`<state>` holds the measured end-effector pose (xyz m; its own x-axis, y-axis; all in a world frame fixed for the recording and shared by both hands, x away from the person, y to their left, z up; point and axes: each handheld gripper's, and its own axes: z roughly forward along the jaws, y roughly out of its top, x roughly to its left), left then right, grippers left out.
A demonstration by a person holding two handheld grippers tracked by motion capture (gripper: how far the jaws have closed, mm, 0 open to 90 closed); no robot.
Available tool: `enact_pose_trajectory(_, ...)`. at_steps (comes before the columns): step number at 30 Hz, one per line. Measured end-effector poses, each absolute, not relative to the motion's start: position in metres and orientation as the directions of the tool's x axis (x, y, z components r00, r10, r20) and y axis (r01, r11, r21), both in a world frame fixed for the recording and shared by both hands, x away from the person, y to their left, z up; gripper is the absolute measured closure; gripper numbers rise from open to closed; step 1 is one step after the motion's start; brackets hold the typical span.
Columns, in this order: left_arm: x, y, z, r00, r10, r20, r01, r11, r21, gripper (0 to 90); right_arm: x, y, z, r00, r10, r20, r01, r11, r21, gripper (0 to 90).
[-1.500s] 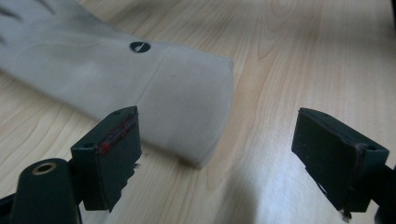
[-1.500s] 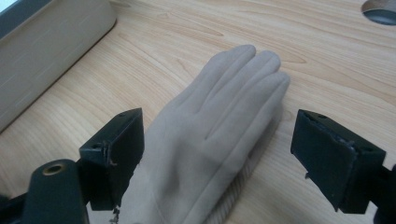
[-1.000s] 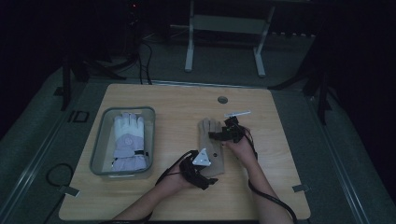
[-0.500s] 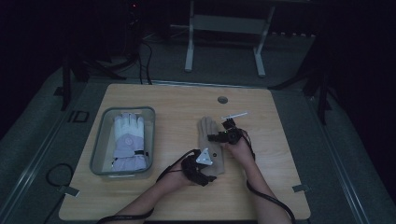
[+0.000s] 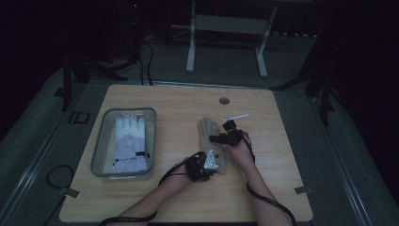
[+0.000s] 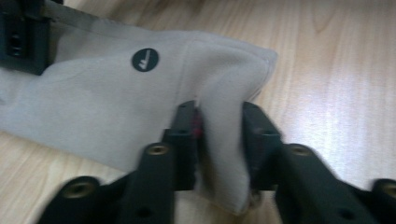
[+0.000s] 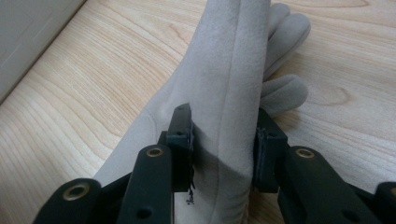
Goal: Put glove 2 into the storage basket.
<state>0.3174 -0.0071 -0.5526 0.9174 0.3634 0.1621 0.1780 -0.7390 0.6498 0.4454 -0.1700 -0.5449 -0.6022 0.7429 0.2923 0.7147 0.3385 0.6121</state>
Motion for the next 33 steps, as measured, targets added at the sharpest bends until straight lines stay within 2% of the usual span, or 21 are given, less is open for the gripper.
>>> enact_pose_trajectory(6, 0.323, -0.006, -0.545, 0.925, 0.365, 0.11, 0.216, -0.739, 0.638, 79.6, 0.445, -0.167, -0.54, -0.607, 0.742, 0.286, 0.709, 0.343, 0.616, 67.8)
enact_pose_trajectory(8, 0.322, -0.005, -0.541, 0.925, 0.362, 0.113, 0.214, -0.744, 0.633, 79.8, 0.446, -0.168, -0.538, -0.607, 0.728, 0.317, 0.715, 0.327, 0.619, 68.0)
enact_pose_trajectory(22, 0.315, 0.013, -0.51, 0.925, 0.362, 0.115, 0.218, -0.754, 0.619, 80.2, 0.436, -0.153, -0.501, -0.662, 0.69, 0.294, 0.655, 0.341, 0.675, 67.7)
enact_pose_trajectory(33, 0.308, 0.031, -0.494, 0.924, 0.363, 0.117, 0.221, -0.76, 0.61, 80.2, 0.431, -0.135, -0.484, -0.692, 0.659, 0.294, 0.63, 0.353, 0.691, 67.7)
